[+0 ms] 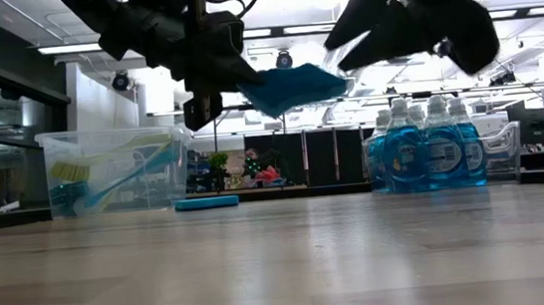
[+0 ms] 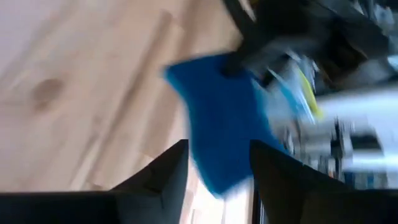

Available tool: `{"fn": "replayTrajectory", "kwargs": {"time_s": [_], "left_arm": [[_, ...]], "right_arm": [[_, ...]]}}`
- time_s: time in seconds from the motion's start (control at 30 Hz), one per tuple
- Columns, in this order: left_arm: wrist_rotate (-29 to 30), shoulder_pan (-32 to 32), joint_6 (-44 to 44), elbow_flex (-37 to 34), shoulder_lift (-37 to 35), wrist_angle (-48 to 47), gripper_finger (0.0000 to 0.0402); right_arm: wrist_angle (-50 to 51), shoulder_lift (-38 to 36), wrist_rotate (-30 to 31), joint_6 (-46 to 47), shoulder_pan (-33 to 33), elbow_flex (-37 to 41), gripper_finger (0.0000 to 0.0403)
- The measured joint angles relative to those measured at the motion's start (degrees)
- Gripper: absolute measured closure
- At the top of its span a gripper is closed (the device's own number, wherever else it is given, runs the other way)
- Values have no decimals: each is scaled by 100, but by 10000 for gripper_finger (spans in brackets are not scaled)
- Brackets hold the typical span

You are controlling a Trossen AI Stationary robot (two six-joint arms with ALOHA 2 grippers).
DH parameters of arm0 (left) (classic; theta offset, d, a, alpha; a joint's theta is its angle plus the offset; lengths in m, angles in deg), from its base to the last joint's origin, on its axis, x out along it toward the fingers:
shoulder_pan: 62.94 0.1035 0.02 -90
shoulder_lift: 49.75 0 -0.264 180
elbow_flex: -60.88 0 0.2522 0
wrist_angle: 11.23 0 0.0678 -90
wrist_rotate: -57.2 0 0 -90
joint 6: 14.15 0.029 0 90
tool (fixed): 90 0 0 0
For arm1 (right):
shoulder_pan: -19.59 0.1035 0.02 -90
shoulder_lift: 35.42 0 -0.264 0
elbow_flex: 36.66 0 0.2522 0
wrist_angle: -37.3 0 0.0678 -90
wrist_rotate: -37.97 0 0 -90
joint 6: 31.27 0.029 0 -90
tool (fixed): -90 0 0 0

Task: Pick & Place Kitchen Sink Supplies
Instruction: Put the right sponge into the yellow bin

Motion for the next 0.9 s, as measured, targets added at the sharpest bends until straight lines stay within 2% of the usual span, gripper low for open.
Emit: {"fn": "replayTrajectory", "kwargs": {"time_s": [0.2,0.3,0.43,0.67,0.9], "left_arm": [[601,-77,398,17,-98,-534,399],[1100,-290,882,268,-213,-1262,400],[2063,-845,1581,794,-334,-2330,400],[4012,-2227,1679,1607,-345,-4002,400],[5909,-3651,579,1957,-339,-5084,401]], "right_arm": [[1197,-659,890,1986,-2,0,223],[1944,-1031,831,2940,-67,0,222],[2681,-1396,346,3884,-277,0,222],[3144,-1435,-308,4236,-575,4,222],[2908,-1408,-284,4221,-612,230,222]]}}
